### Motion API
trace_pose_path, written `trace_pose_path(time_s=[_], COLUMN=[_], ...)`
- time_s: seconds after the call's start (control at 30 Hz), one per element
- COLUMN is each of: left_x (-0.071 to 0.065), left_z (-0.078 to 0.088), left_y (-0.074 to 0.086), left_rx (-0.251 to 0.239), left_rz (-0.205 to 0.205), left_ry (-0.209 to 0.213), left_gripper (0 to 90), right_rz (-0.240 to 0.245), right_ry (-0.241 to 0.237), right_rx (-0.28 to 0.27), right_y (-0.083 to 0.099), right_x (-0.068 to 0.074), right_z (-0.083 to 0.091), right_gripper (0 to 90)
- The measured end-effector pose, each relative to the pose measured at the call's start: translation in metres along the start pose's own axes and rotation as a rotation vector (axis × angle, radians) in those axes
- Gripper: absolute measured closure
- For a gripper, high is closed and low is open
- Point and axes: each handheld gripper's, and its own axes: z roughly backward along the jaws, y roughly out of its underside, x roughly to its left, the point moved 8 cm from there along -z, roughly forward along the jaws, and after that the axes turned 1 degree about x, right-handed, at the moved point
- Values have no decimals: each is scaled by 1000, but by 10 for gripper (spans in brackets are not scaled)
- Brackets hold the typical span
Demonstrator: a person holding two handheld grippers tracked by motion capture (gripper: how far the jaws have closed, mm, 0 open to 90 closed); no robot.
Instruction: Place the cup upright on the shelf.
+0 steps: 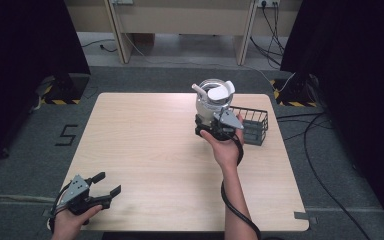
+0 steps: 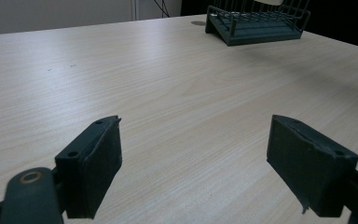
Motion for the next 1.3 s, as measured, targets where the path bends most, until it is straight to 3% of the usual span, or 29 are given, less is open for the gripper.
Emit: trace_pose_path(time_s=[0.63,1.3], left_x=[0,1], left_z=[0,0], left_y=[0,1], left_rx=[0,2], left_rz=[5,8], left_ry=[-1,-3], left_gripper=[170,170], right_rz=[-7,-14], right_ry=[58,140], right_rx=[6,36], right_y=[-15,-25], right_x=[-31,-71], right_z=[2,-11], right_gripper=[114,114])
